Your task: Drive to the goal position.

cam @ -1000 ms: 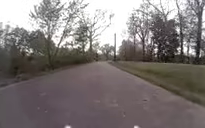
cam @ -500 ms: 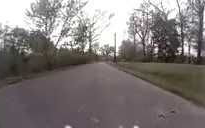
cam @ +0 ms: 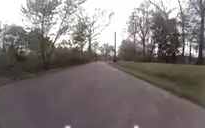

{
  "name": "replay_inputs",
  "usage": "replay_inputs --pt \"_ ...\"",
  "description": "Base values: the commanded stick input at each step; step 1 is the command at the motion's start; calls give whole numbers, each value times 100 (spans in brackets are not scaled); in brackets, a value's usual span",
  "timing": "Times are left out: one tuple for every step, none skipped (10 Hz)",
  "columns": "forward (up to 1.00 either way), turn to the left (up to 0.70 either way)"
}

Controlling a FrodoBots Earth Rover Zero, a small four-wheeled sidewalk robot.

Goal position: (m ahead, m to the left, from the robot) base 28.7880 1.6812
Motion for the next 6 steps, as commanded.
replay_inputs --pt "100 0" --pt "100 0" --pt "100 0" --pt "100 0" --pt "100 0" --pt "100 0"
